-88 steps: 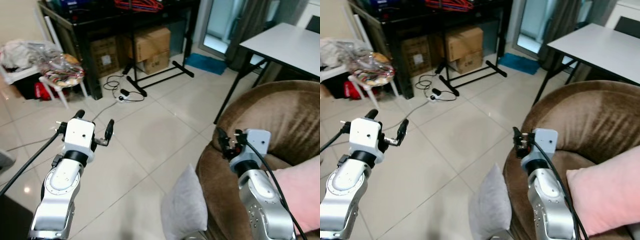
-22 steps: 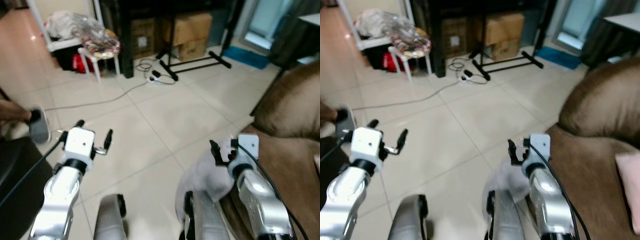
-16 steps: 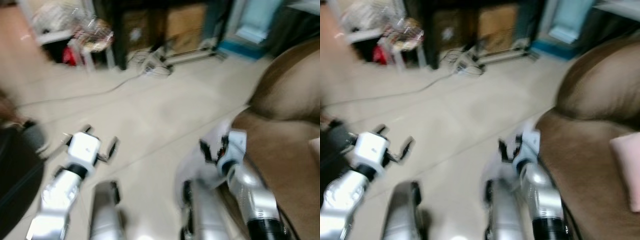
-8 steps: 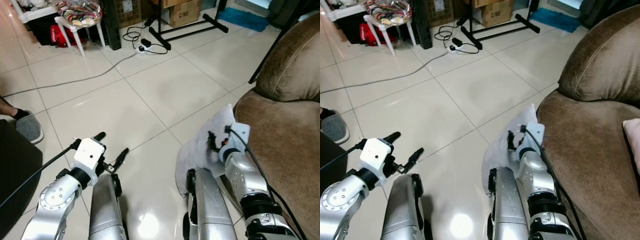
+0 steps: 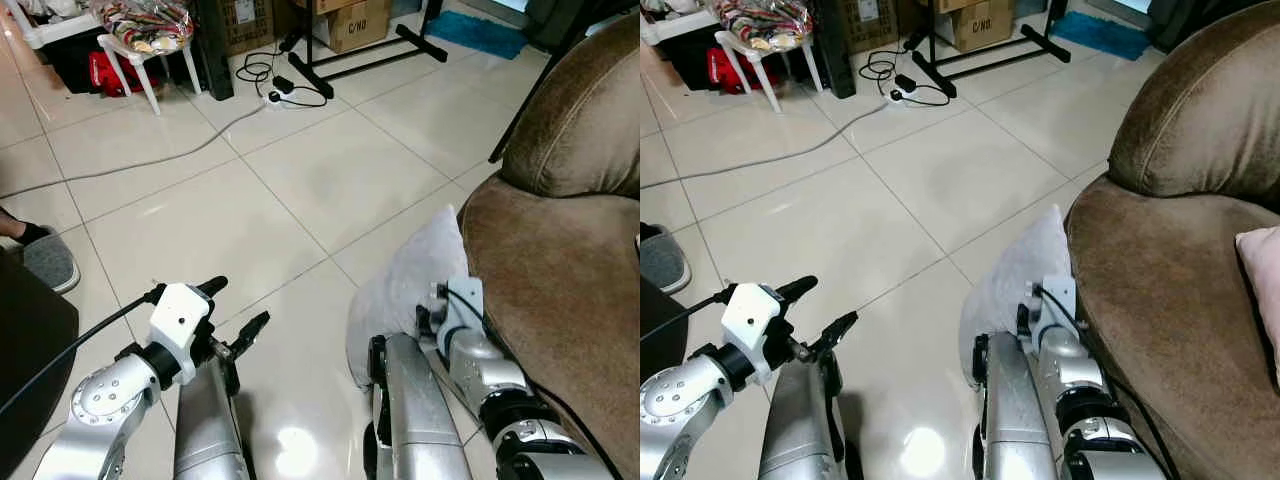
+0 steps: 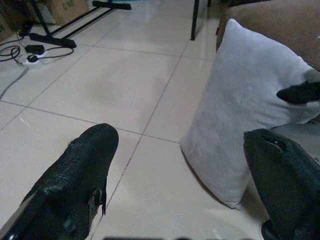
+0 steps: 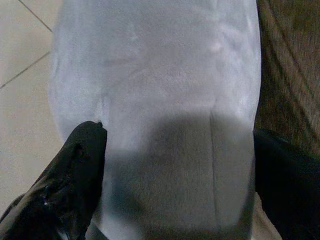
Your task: Move the pillow to the sofa from floor
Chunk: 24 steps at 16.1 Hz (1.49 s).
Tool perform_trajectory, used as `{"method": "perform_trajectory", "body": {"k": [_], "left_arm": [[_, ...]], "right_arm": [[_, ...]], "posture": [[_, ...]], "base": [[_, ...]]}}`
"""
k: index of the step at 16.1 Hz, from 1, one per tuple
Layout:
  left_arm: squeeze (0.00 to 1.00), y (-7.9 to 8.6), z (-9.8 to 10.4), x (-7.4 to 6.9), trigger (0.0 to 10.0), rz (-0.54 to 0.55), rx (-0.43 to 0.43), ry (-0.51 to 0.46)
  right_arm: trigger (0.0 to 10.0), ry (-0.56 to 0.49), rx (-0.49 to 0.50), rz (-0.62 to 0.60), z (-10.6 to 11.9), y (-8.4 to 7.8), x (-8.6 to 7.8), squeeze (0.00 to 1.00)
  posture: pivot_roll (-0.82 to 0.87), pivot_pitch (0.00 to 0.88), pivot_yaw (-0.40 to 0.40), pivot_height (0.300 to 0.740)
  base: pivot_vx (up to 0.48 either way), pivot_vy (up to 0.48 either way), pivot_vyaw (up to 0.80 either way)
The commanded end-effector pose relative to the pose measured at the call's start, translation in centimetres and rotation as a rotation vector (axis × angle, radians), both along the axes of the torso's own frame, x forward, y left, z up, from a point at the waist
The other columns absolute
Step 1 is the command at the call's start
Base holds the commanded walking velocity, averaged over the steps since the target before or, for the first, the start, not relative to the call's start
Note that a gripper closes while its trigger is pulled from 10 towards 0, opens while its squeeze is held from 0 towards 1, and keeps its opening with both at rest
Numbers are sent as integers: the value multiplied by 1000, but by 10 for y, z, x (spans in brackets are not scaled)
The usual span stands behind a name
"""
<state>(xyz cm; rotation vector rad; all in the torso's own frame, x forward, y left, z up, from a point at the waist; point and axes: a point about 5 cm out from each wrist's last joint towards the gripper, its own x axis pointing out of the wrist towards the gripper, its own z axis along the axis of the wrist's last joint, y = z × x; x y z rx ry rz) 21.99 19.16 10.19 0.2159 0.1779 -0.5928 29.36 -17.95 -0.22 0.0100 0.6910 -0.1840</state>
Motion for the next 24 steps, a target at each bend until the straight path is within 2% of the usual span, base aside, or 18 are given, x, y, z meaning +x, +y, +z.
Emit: {"method": "perform_trajectory", "body": {"k": [1, 2, 8, 18, 24], "left_arm": [[137, 0, 0, 0, 10000, -24, 7, 14], [129, 1, 1, 0, 10000, -27, 8, 16], [129, 0, 0, 8, 10000, -37, 15, 15], [129, -3, -2, 16, 10000, -53, 29, 7], [129, -8, -5, 23, 10000, -61, 22, 6]], "right_arm": [[1020, 34, 26, -18, -5, 1, -3, 0], [0, 24, 44, -19, -4, 2, -1, 0], [0, -9, 84, 13, -1, 8, 5, 0], [0, -9, 106, 76, -4, 19, 4, 0], [0, -13, 109, 91, -5, 20, 3, 0]], "posture": [[-9, 123, -19, 493], [-10, 117, -18, 493], [-13, 84, -17, 493], [-18, 56, -18, 493], [-56, 34, 24, 493]], "base": [[0, 0, 0], [0, 0, 0], [0, 0, 0], [0, 0, 0], [0, 0, 0]]}}
